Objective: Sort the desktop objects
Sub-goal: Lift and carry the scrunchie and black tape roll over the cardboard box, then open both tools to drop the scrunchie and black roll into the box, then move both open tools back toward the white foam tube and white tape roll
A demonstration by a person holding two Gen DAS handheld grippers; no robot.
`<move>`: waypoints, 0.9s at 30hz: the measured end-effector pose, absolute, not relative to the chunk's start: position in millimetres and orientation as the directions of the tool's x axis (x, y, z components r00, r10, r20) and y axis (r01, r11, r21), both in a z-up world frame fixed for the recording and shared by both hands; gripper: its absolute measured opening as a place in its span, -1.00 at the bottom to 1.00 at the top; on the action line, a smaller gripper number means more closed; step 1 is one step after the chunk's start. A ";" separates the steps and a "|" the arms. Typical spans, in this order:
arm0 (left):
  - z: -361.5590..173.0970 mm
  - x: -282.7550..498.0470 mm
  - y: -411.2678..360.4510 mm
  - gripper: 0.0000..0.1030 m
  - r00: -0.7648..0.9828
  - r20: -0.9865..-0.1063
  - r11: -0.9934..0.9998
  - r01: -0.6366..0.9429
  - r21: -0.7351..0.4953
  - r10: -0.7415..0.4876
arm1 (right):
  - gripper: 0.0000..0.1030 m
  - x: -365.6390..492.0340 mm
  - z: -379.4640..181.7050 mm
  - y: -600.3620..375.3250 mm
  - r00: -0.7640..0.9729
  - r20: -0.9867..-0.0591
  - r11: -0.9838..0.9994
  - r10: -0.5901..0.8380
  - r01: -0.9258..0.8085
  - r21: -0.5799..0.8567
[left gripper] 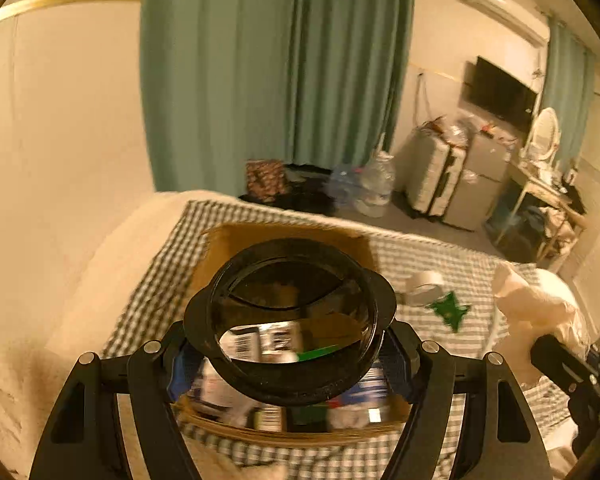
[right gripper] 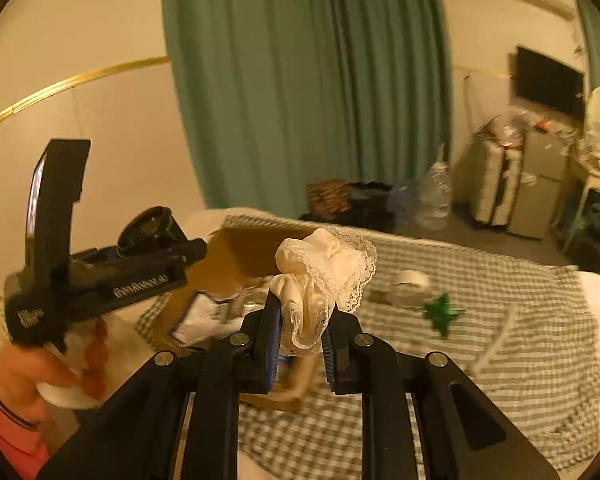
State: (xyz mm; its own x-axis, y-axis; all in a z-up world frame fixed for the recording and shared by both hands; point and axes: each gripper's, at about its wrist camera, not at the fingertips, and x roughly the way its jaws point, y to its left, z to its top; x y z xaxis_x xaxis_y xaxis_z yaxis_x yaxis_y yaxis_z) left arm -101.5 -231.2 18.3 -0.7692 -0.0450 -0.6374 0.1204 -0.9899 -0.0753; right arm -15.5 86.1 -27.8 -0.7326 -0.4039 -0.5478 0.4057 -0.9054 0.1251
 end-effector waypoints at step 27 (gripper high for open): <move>-41.5 -95.3 -237.6 0.99 -0.741 -0.671 -0.998 0.025 -0.064 0.025 | 0.64 -78.6 -53.8 73.1 -0.820 -0.537 -0.979 -0.199 0.142 0.145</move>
State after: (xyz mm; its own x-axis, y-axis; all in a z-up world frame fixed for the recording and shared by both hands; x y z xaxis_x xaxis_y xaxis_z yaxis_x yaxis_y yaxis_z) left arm -95.3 -237.6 -41.5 -0.7414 0.0245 -0.6706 0.0247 -0.9977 -0.0638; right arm -78.6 73.1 -53.8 -0.8200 -0.1988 -0.5368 0.1424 -0.9791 0.1451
